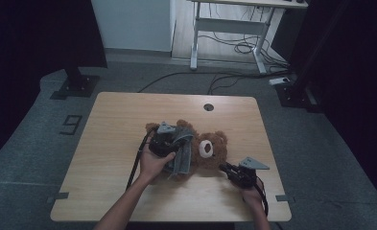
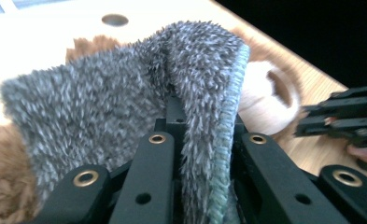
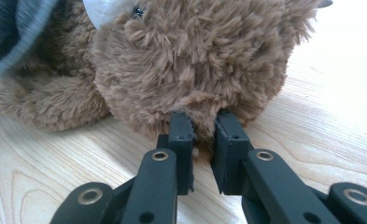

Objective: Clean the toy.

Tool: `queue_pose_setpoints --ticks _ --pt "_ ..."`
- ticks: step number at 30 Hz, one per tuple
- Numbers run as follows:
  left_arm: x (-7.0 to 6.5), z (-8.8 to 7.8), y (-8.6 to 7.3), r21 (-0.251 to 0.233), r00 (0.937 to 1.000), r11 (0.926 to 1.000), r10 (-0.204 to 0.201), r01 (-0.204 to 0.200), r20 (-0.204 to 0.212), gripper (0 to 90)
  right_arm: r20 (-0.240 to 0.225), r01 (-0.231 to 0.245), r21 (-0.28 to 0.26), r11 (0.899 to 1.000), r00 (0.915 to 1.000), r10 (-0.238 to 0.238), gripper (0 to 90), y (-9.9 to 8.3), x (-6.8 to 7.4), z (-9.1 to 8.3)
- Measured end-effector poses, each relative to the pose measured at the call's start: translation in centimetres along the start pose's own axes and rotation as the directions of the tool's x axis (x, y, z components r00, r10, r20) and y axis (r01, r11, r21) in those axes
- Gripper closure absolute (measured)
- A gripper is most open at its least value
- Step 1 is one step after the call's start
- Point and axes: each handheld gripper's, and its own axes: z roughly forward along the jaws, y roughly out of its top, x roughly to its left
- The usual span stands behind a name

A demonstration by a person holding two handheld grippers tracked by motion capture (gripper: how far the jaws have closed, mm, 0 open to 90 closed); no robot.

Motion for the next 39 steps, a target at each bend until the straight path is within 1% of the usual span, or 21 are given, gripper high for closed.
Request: queue_pose_setpoints --ticks 3,6,7,8,10,11,12,14,15,16,18,24,25,27,30,32,33,34,35,38,39 --pt "0.9 0.8 -1.3 0.009 0.9989 0.9993 -0.036 0.036 0.029 81.3 0.003 0.000 0.006 1.000 1.0000 0.000 77.3 0.0 0.0 0.0" --pt "1.0 0.8 -1.9 0.007 0.9983 0.9991 -0.042 0.041 0.041 81.8 0.002 -0.001 0.011 1.000 1.0000 0.001 74.1 0.0 0.0 0.0" --pt "1.1 0.8 -2.3 0.000 0.9975 0.9988 -0.049 0.049 0.051 82.0 -0.005 -0.003 0.024 1.000 1.0000 0.003 68.2 0.0 0.0 -0.1" --pt "1.1 0.7 -2.6 -0.007 0.9966 0.9984 -0.055 0.056 0.062 82.0 -0.005 -0.003 0.024 1.000 1.0000 0.003 68.2 0.0 0.0 -0.1" --pt "1.1 0.6 -3.2 -0.016 0.9956 0.9981 -0.057 0.059 0.074 82.1 0.012 0.002 0.015 1.000 0.9999 -0.002 57.6 0.0 0.1 -0.3" --pt "1.0 0.5 -3.5 -0.024 0.9952 0.9979 -0.059 0.061 0.078 82.2 0.030 -0.015 -0.031 0.999 0.9994 0.016 48.8 0.2 0.1 -0.8" --pt "0.9 0.5 -3.8 -0.031 0.9949 0.9976 -0.059 0.062 0.081 82.2 0.030 -0.015 -0.031 0.999 0.9994 0.016 48.8 0.2 0.1 -0.8" --pt "0.8 0.4 -4.3 -0.041 0.9943 0.9970 -0.062 0.066 0.087 82.3 0.042 -0.047 -0.087 0.995 0.9978 0.051 42.8 0.6 0.2 -1.5" --pt "0.7 0.2 -4.6 -0.048 0.9945 0.9969 -0.058 0.062 0.088 82.4 0.050 -0.068 -0.125 0.990 0.9960 0.075 37.0 1.2 0.2 -2.2" --pt "0.7 0.2 -4.6 -0.048 0.9945 0.9969 -0.058 0.062 0.088 82.4 0.050 -0.068 -0.125 0.990 0.9960 0.075 37.0 1.2 0.2 -2.2" --pt "0.5 0.1 -4.9 -0.051 0.9946 0.9969 -0.055 0.060 0.088 82.4 0.045 -0.079 -0.138 0.987 0.9952 0.086 30.3 1.8 0.2 -2.4" --pt "0.2 -0.1 -5.5 -0.066 0.9946 0.9963 -0.049 0.055 0.091 82.4 0.000 -0.060 -0.072 0.996 0.9982 0.060 16.6 3.3 0.1 -0.8" --pt "0.2 -0.1 -5.5 -0.067 0.9947 0.9962 -0.049 0.055 0.091 82.4 -0.020 -0.067 -0.059 0.996 0.9976 0.065 14.4 3.7 0.0 0.0" --pt "0.2 -0.1 -5.6 -0.068 0.9949 0.9964 -0.046 0.052 0.090 82.4 -0.025 -0.071 -0.045 0.996 0.9972 0.070 13.7 3.8 0.0 0.4" --pt "0.3 -0.1 -5.6 -0.067 0.9948 0.9963 -0.047 0.054 0.091 82.4 -0.032 -0.090 -0.018 0.996 0.9955 0.089 8.4 4.0 0.0 1.5" --pt "0.3 -0.1 -5.7 -0.067 0.9949 0.9964 -0.045 0.051 0.090 82.4 -0.039 -0.094 -0.016 0.995 0.9949 0.093 8.0 4.1 0.1 1.9" --pt "0.3 -0.1 -5.7 -0.067 0.9948 0.9964 -0.046 0.053 0.091 82.4 -0.061 -0.099 -0.004 0.995 0.9933 0.098 8.1 3.9 0.1 2.1" --pt "0.3 -0.1 -5.8 -0.067 0.9944 0.9962 -0.048 0.055 0.094 82.4 -0.061 -0.099 -0.004 0.995 0.9933 0.098 8.1 3.9 0.1 2.1" --pt "0.3 -0.1 -5.9 -0.067 0.9941 0.9962 -0.049 0.056 0.097 82.4 -0.080 -0.109 0.011 0.994 0.9908 0.110 7.7 3.7 -0.1 2.2" --pt "0.2 -0.1 -6.1 -0.070 0.9937 0.9959 -0.050 0.057 0.101 82.3 -0.093 -0.123 0.018 0.992 0.9878 0.124 8.4 3.5 -0.3 2.3" --pt "0.2 -0.1 -6.2 -0.072 0.9934 0.9956 -0.052 0.060 0.102 82.3 -0.103 -0.125 0.018 0.992 0.9866 0.126 11.1 3.4 -0.3 2.4"
